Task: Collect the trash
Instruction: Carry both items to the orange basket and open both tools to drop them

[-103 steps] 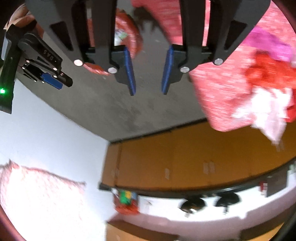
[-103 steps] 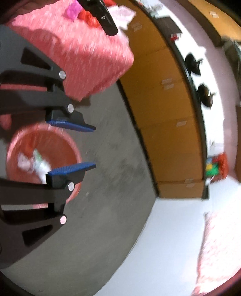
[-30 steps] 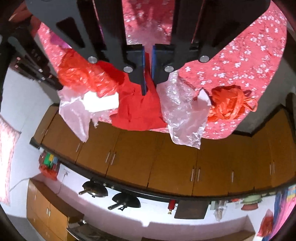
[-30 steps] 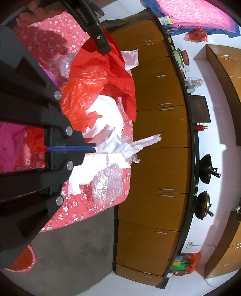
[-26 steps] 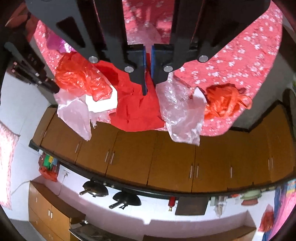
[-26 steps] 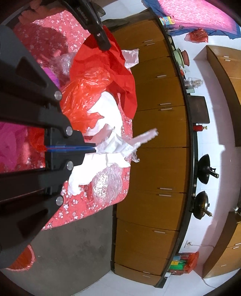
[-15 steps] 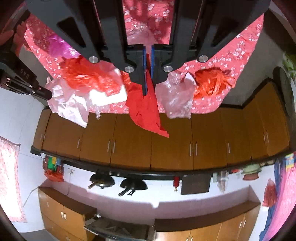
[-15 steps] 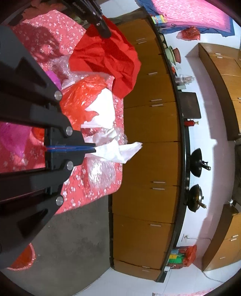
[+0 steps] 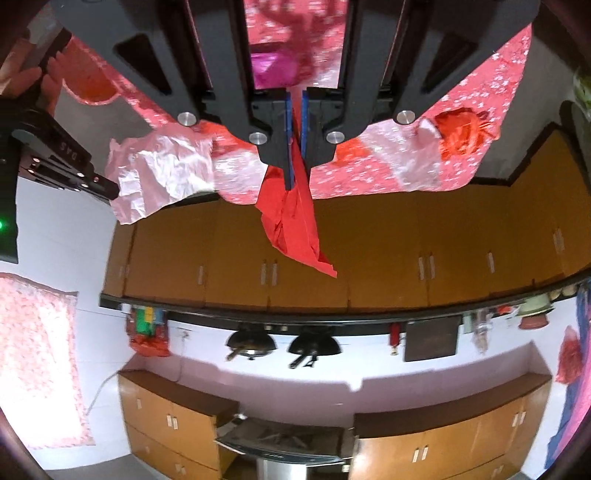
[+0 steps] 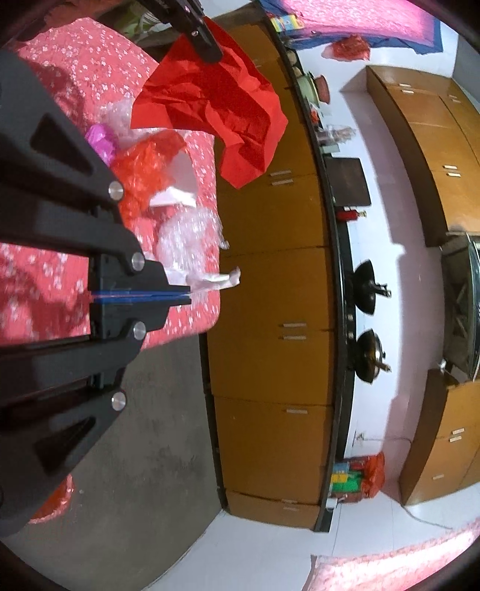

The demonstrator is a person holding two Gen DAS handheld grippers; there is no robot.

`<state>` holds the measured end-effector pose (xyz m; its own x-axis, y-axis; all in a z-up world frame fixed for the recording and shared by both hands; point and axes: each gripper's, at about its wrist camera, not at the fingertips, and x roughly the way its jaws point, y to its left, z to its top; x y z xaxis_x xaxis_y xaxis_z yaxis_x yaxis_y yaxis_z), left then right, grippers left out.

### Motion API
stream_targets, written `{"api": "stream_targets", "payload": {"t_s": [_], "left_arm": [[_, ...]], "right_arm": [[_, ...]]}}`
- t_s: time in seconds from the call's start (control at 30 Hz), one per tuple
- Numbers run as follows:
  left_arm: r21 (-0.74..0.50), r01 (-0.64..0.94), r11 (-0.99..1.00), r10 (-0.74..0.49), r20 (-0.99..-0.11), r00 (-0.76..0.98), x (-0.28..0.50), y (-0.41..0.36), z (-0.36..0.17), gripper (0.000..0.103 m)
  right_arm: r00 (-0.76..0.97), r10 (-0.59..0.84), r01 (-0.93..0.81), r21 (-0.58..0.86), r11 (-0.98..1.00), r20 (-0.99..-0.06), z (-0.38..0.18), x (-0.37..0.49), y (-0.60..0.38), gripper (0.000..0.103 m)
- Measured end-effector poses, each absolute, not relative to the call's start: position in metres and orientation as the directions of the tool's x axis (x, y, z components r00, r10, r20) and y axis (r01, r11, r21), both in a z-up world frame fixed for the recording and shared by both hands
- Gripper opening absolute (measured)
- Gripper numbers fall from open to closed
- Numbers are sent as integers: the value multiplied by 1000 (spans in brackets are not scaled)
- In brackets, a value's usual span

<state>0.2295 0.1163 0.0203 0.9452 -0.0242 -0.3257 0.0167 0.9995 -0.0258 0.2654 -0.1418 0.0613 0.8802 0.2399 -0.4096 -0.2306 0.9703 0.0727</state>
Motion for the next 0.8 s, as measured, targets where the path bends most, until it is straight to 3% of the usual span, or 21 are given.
{"api": "stream_targets", "payload": {"t_s": [0.37,0.8], "left_arm": [[-23,211,977,-206,-349,914,244,31,23,2],[-36,444,895,-405,-481,778,264,-111,-23,2]], "right_arm": [[913,100,-70,89,994,-395,61,248,-235,2],[862,-145,208,79,975,-485,2,212,-378,2]]}}
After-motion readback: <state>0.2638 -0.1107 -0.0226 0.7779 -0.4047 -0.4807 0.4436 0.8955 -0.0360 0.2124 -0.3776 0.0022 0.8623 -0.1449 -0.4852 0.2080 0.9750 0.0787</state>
